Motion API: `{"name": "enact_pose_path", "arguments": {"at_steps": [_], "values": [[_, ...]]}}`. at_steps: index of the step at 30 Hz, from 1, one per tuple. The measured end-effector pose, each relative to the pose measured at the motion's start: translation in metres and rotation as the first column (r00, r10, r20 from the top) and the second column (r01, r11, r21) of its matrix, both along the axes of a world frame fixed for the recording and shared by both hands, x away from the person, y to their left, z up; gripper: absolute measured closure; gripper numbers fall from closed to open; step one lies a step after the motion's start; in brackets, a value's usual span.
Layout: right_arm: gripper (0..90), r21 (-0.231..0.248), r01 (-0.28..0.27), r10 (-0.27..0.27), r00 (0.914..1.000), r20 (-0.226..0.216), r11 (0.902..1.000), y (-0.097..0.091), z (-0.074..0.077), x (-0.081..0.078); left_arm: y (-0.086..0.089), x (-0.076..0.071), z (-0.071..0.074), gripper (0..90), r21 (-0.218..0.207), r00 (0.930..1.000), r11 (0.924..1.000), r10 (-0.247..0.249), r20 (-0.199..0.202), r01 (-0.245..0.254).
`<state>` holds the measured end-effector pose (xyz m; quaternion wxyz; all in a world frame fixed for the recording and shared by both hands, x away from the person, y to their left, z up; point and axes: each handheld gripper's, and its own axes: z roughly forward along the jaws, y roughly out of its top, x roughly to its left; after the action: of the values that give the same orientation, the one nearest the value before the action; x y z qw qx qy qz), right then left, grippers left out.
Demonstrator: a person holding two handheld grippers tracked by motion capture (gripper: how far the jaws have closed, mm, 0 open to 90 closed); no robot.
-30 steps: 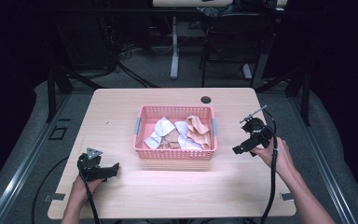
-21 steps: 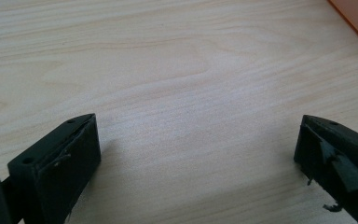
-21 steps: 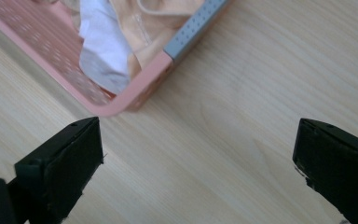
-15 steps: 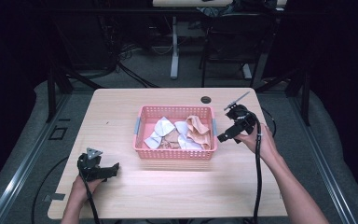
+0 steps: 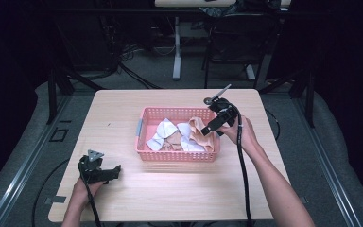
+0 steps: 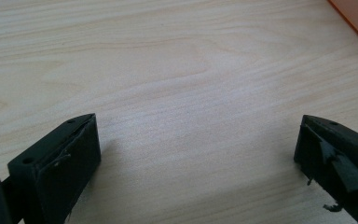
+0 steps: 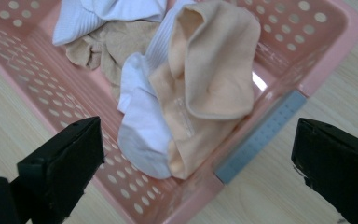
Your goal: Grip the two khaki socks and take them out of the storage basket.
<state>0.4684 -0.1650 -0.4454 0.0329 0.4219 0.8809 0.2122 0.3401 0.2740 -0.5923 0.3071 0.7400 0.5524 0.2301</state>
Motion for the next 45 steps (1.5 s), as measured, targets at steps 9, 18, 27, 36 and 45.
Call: {"name": "enact_pose_path", "arguments": {"at_steps": [9,18,27,36,45], "values": [[9.7,-0.002,-0.008,0.008,0.9997,-0.022,1.0,0.024,-0.013,0.017,0.0,0.0,0.0,0.4,0.0,1.0,1.0,0.001,-0.002,-0.001],[25.8,-0.026,0.04,-0.041,0.9978,-0.052,0.9989,0.041,-0.038,0.034,0.0,0.0,0.0,0.3,-0.001,1.0,1.0,0.0,0.0,0.0],[38.9,-0.064,0.103,-0.108,0.9913,-0.076,0.9926,0.052,-0.055,0.048,0.0,0.0,0.0,0.1,-0.003,1.0,1.0,-0.001,-0.001,0.001],[79.3,-0.07,0.139,-0.141,0.9899,-0.017,0.9877,0.045,-0.053,0.052,0.0,0.0,0.0,0.1,-0.003,1.0,1.0,-0.001,-0.001,0.001],[81.4,-0.05,0.116,-0.118,0.9922,-0.04,0.992,0.035,-0.046,0.05,0.0,0.0,0.0,0.1,-0.003,1.0,1.0,0.001,-0.001,-0.001]]}}
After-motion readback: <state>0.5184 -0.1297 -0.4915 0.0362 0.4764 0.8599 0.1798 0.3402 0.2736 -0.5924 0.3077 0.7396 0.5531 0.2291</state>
